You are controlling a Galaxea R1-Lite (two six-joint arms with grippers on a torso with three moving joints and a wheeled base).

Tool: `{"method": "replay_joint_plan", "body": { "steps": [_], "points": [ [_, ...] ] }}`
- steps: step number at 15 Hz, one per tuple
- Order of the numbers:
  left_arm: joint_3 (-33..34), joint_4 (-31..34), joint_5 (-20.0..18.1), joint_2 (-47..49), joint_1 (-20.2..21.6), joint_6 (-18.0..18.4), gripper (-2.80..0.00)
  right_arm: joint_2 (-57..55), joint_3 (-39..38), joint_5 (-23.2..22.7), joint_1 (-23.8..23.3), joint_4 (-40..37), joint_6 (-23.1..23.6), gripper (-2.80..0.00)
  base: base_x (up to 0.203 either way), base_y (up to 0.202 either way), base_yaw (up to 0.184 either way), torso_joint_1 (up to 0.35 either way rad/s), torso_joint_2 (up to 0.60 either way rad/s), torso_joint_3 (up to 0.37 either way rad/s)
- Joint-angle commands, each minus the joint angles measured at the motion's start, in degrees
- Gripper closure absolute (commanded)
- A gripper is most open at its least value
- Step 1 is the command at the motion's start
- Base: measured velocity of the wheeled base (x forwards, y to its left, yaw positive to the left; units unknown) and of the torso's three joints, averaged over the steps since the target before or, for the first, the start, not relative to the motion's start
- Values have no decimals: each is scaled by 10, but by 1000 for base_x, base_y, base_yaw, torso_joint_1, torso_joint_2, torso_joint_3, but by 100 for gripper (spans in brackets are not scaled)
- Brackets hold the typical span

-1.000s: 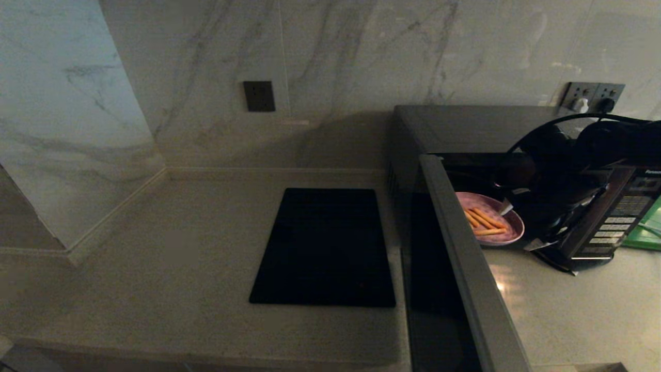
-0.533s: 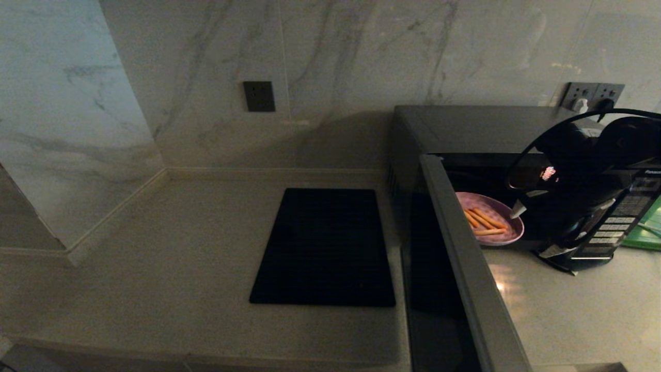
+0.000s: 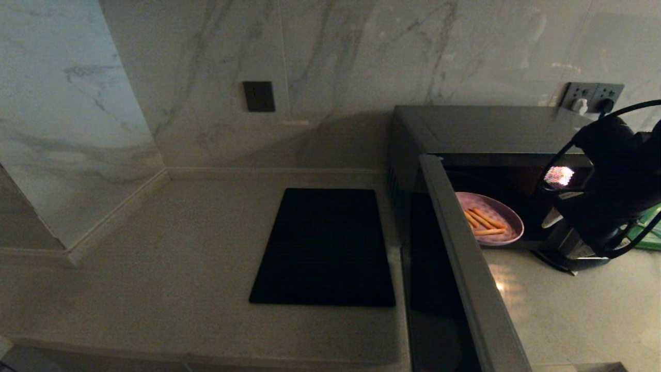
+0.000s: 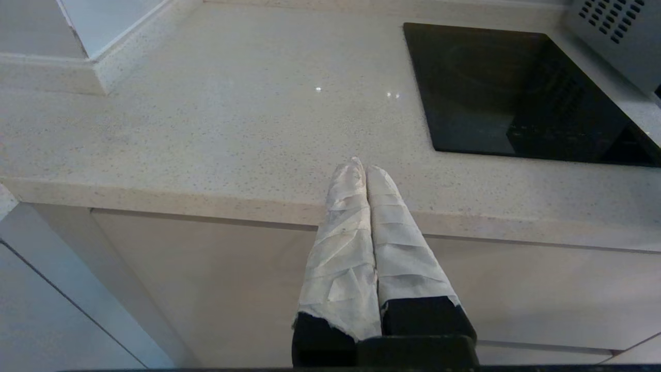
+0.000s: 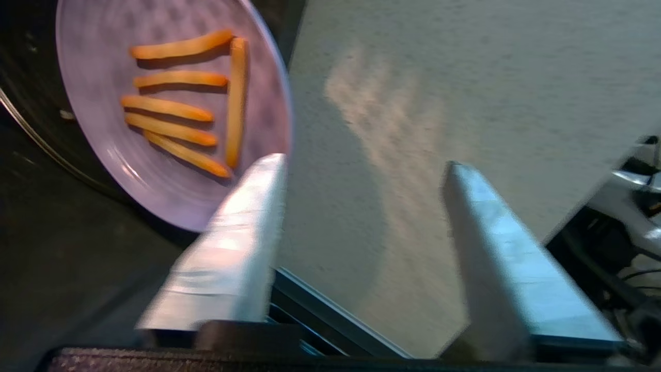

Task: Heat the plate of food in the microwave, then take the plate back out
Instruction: Close the microwave oven

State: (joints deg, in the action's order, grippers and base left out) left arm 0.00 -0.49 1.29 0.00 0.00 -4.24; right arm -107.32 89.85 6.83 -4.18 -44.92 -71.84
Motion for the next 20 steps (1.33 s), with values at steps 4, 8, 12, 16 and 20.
{"method": "replay_joint_plan", "body": {
  "steps": [4,8,12,16,20],
  "points": [
    [0,0,0,1,0,-1,0,81,-71,0,-9,-3,29,0,0,0,0,0,0,0],
    [0,0,0,1,0,-1,0,144,-159,-6,-25,-16,150,0,0,0,0,0,0,0],
    [0,0,0,1,0,-1,0,222,-203,-19,-45,-63,344,0,0,0,0,0,0,0],
    [0,0,0,1,0,-1,0,286,-191,-22,-51,-66,442,0,0,0,0,0,0,0],
    [0,0,0,0,0,-1,0,310,-175,-30,-39,-65,480,0,0,0,0,0,0,0]
  ]
}}
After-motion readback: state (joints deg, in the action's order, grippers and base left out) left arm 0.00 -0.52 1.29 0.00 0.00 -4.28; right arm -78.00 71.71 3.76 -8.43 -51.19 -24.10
